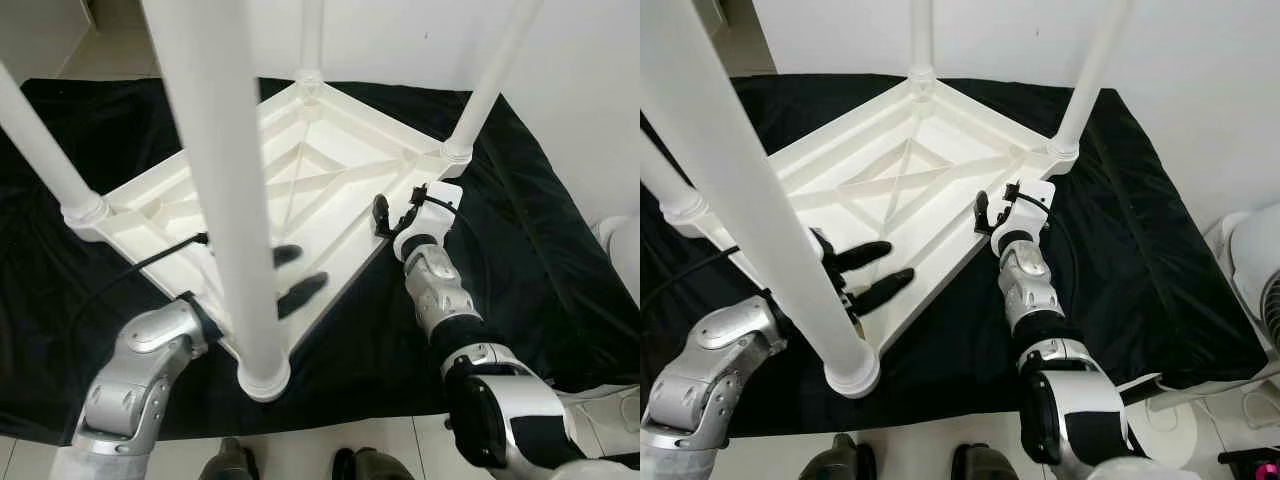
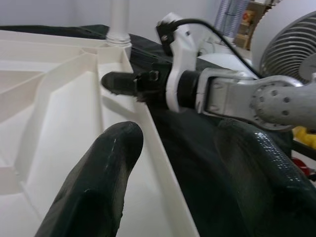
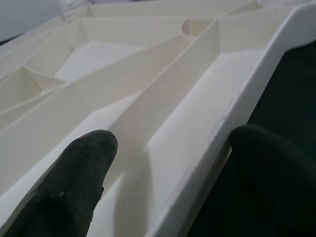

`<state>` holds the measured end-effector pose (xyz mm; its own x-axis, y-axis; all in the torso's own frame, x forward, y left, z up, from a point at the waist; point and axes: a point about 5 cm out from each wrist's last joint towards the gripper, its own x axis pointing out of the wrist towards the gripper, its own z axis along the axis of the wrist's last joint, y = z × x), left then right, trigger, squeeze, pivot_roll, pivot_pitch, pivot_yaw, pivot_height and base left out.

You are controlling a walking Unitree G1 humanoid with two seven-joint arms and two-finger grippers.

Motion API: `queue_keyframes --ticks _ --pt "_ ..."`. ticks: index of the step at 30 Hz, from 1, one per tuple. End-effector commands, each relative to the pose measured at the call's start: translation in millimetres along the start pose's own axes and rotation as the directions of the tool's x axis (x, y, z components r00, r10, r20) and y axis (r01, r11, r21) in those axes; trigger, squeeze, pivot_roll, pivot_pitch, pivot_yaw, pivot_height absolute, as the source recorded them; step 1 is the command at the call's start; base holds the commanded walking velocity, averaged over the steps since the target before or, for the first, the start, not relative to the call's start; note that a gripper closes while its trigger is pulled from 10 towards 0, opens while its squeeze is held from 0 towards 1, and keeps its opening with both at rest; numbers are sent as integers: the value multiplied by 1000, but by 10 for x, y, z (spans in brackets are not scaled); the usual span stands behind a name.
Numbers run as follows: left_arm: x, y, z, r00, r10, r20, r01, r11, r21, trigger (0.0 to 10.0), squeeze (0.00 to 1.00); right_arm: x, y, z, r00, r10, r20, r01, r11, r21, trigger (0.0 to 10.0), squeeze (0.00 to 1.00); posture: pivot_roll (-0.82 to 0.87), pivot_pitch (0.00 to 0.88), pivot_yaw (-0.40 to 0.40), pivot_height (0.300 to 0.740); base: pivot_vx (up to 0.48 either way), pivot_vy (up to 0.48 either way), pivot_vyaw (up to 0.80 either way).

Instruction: Building children table

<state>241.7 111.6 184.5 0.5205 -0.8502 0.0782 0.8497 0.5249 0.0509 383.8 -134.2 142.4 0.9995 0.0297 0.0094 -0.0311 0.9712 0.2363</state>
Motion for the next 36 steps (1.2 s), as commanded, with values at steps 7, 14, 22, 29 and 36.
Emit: queue_keyframes --ticks 7,14,22,29,36 --pt "205 -284 50 991 -124 43 126 991 -53 10000 0 80 65 4 991 110 -78 -108 994 26 10000 0 -13 229 -2 740 0 0 0" --pt "382 -425 190 984 -134 115 144 986 -80 10000 0 143 151 88 968 225 -113 -235 968 -92 10000 0 -13 239 3 740 0 0 0" --pt "452 -412 217 989 -92 117 102 992 -79 10000 0 174 67 172 978 182 -97 -196 966 -167 10000 0 1 220 -5 740 0 0 0" --pt "302 70 135 997 72 7 -73 997 29 10000 0 37 -283 145 988 152 -2 -149 966 -209 10000 0 -9 191 2 740 0 0 0" --pt "160 437 170 984 175 -34 -170 978 119 10000 0 -196 -484 128 968 239 73 -215 945 -246 10000 0 -37 160 16 740 0 0 0"
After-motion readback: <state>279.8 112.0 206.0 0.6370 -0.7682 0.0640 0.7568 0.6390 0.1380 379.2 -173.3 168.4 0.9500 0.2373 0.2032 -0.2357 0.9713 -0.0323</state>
